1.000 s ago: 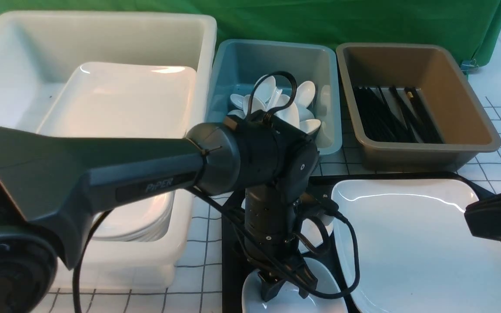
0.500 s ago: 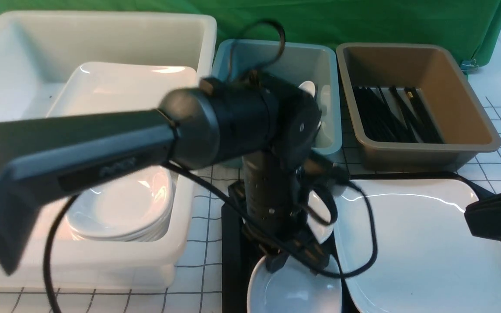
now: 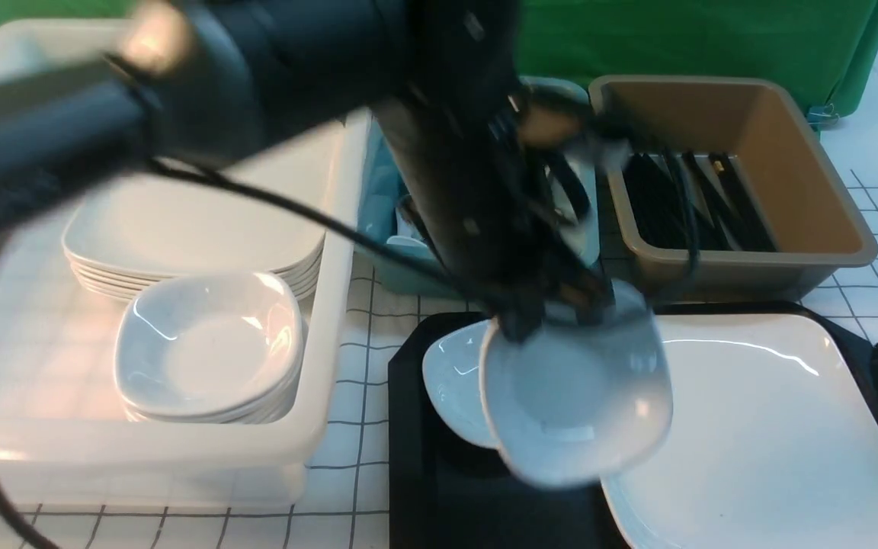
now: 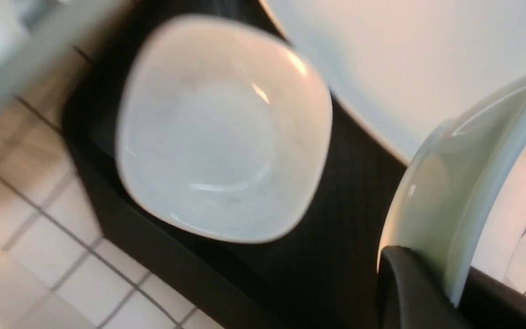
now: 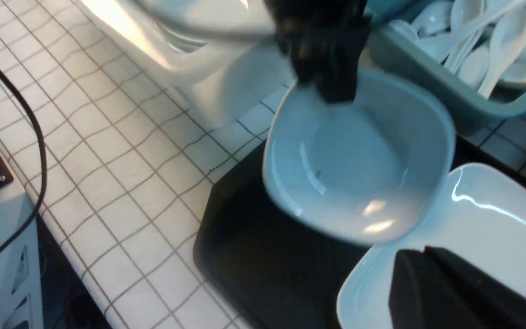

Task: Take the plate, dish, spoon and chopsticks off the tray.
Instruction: Use the left arm to put the small plate into the large storage box on the left

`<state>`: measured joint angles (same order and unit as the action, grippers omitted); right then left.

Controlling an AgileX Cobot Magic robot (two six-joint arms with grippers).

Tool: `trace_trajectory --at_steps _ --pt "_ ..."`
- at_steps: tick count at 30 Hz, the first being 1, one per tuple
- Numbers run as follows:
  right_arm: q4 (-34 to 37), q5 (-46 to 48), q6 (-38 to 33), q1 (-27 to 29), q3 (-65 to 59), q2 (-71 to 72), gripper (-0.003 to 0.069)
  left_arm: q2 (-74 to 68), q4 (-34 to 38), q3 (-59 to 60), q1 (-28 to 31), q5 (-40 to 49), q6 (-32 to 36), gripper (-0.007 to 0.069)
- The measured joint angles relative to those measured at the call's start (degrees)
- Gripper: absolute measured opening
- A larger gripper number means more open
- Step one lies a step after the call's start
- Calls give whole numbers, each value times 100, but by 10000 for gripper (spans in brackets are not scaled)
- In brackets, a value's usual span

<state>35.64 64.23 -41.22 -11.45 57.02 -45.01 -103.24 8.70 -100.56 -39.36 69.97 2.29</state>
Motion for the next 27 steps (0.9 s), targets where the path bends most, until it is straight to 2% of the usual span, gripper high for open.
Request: trace_trajectory --at_steps 6,10,13,15,18,20,24,27 --pt "754 300 -480 0 553 -246 0 1008 373 -58 1228 -35 -19 32" --pt "1144 374 -607 -52 1145 -640 0 1770 507 619 2453 -35 5 32" --pt "1157 368 -642 -304 1335 -922 0 2246 727 1425 3330 -102 63 30" --pt "1121 297 -661 -791 1456 -1251 0 2544 1048 2165 3916 -335 126 31" --pt "674 30 -470 -1519 1614 -1628 0 2792 1479 3045 4581 -732 245 31" --pt "-80 -253 -8 -2194 1826 -1971 0 2896 1648 3583 4844 -1023 345 31" --pt "-1241 -394 694 -3109 2241 -2487 0 2950 1789 4265 5021 -1340 371 31" --pt "-1599 -408 900 -3609 2522 -2791 0 2956 1978 4579 5021 -1568 371 31"
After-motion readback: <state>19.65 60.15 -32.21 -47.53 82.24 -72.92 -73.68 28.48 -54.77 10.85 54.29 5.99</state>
